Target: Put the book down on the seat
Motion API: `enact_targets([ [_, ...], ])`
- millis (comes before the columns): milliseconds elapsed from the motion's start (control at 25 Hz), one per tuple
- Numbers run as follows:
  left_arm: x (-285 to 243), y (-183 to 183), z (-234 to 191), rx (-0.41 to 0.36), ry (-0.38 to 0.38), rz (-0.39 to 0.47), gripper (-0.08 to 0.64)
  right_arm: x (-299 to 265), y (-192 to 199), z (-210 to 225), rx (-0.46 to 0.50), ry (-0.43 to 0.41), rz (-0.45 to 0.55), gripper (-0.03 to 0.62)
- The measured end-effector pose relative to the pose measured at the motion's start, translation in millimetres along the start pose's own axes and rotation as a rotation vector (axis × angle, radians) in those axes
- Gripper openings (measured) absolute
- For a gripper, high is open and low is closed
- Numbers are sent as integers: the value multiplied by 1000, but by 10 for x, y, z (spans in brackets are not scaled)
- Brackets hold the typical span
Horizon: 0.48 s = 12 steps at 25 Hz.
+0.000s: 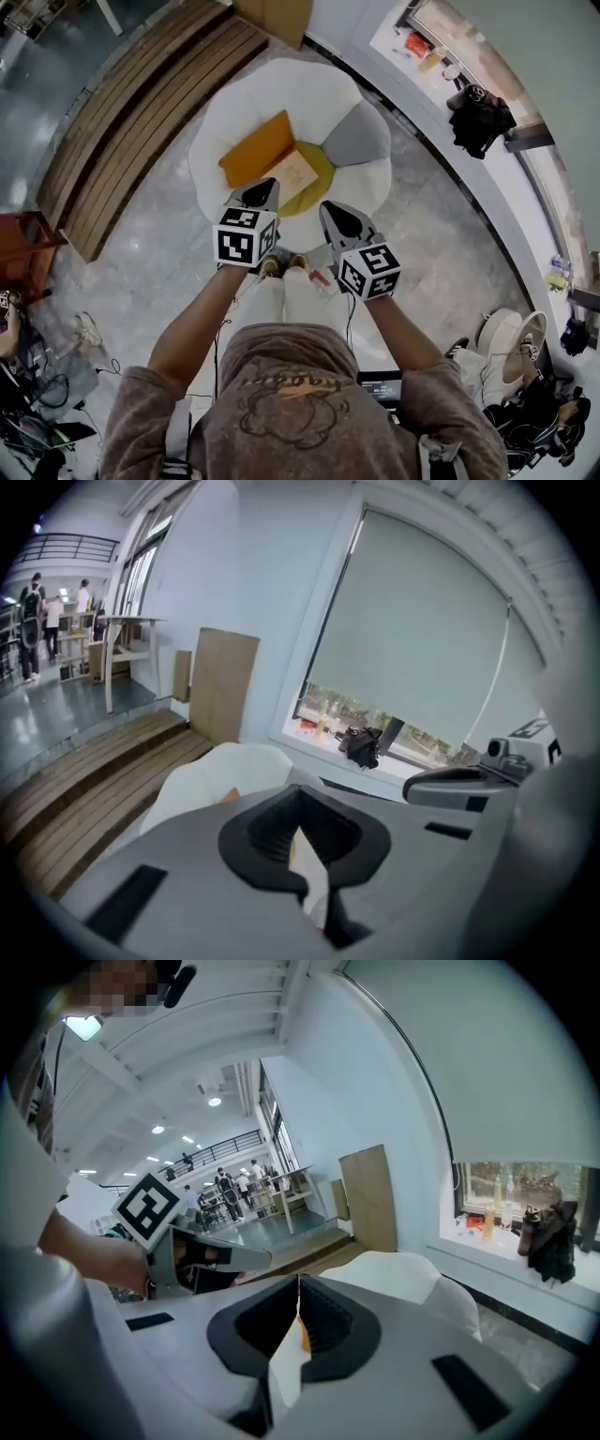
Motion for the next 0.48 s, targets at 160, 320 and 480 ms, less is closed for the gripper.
enact_targets([
  [160, 548, -222, 414, -85, 73, 137, 5, 386, -267, -194, 45, -32, 32, 20],
  [320, 1101, -382, 749, -175, 161, 319, 5, 781, -583, -414, 74, -59, 133, 20],
  [480, 1534, -386, 907, -239, 151, 402, 5, 1030, -742, -671, 129, -62, 210, 20],
])
Point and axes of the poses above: the fingertips, and each gripper's own axes: x backward along the fingers, z to its right, y out of its underside, the point moved 6 cm from there along x, backward along the fingers, and after that the axes turned 7 degrees about -z, right-handed, at the moved point
